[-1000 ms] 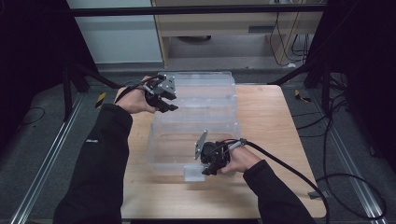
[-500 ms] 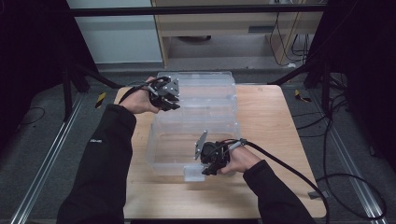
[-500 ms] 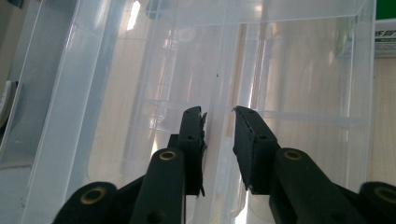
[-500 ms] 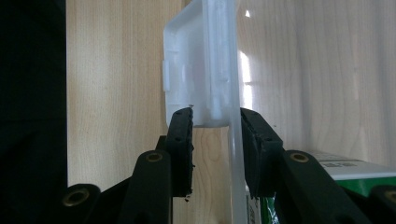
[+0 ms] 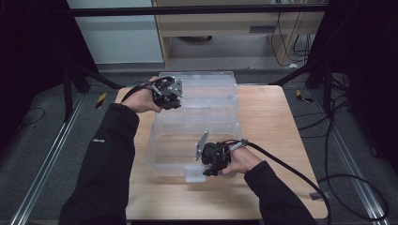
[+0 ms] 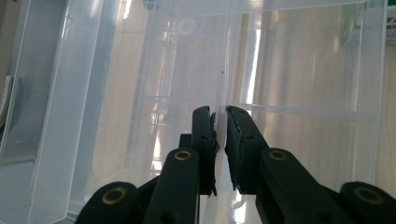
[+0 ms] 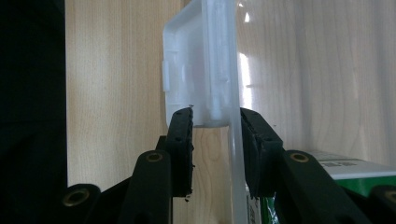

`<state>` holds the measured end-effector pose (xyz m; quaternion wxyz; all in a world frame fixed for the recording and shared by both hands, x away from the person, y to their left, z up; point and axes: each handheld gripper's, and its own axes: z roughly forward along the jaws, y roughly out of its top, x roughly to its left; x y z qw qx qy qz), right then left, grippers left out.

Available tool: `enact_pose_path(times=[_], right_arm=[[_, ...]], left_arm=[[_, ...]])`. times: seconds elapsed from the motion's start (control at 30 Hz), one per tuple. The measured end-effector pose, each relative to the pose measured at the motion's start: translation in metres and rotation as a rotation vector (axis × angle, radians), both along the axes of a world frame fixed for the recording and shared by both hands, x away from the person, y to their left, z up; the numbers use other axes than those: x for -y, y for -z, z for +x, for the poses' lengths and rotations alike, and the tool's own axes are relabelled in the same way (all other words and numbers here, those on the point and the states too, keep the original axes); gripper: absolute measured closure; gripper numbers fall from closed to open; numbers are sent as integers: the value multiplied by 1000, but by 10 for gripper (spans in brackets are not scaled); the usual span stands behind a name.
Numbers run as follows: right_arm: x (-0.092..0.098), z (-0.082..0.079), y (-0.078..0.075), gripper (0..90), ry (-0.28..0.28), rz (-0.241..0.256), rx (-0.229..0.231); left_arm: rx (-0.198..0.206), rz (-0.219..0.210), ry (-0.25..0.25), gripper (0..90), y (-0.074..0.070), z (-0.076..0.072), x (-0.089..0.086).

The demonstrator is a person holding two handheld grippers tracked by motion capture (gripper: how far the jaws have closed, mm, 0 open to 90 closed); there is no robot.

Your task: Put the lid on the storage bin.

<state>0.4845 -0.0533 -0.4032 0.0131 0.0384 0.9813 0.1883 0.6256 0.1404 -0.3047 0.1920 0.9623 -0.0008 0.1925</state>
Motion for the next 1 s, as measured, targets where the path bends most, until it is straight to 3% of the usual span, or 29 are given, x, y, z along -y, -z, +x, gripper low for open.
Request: enact_pose_path(times=[0.53, 0.6, 1.0], right_arm=[[-1, 0, 0, 676, 6, -3, 1], [-1, 0, 0, 677, 8, -3, 0], [-2, -1, 0, 678, 8, -7, 10]], left_arm=[[-14, 46, 23, 859, -5, -3, 5], [-22, 71, 22, 863, -7, -4, 6], [-32, 67, 45, 876, -12, -12, 7]])
